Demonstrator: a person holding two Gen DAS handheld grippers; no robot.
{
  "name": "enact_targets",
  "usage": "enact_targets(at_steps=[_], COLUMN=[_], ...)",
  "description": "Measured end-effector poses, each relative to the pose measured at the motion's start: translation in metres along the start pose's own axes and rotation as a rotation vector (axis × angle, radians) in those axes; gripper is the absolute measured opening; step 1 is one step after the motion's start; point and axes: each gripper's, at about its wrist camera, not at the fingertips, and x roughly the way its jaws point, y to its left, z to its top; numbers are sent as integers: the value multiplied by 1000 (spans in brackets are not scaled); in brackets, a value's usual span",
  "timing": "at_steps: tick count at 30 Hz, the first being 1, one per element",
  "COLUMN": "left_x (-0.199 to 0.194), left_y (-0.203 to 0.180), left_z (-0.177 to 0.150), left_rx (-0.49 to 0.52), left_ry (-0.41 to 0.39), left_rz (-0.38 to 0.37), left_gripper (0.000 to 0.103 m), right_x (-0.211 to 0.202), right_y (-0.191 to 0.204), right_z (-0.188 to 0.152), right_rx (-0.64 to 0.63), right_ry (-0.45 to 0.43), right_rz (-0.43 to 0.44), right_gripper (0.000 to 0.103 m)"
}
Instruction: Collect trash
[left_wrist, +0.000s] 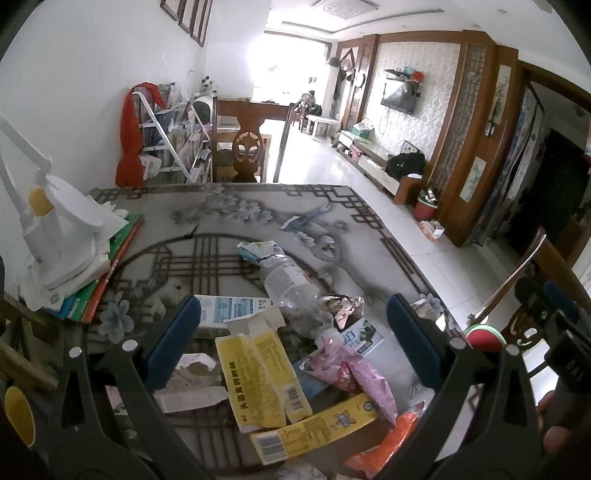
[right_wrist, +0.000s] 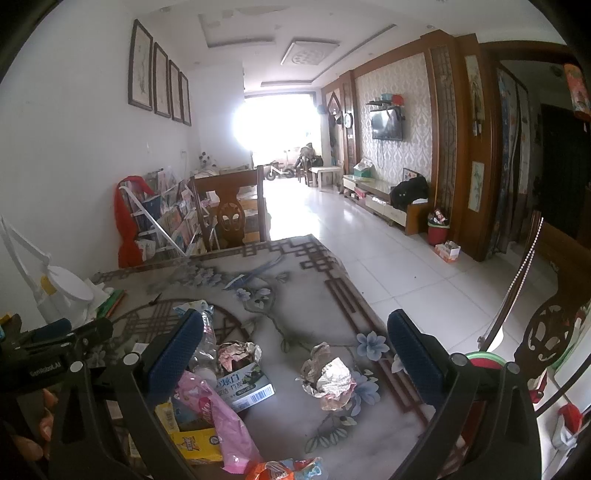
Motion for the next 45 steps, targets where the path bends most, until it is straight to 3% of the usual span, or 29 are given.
enact_targets(at_steps=[22,31,34,37,40,45], left_x=[9,16,19,21,28,37], left_y=[-5,17,35,56,81,122], left_z=[-6,-10,-16,-24,-31,-38], left_rx=[21,3,4,22,1,-76], left_ry=[25,49,68,82,114,190], left_rz=[17,34,64,131,194,225], left_gripper=[99,99,99,99,99,99], right_x=[0,10,17,32,45,98], right_y=[-2,5,9,22,38,53], right_z=[-5,-3,-4,-8,-17,-43], right_rx=[-11,-34,-55,-127,-190,-124], right_ry=[24,58,108,232,325,521], right_rz=[3,18,104,234,301,403], right_gripper=[96,96,96,96,96,96])
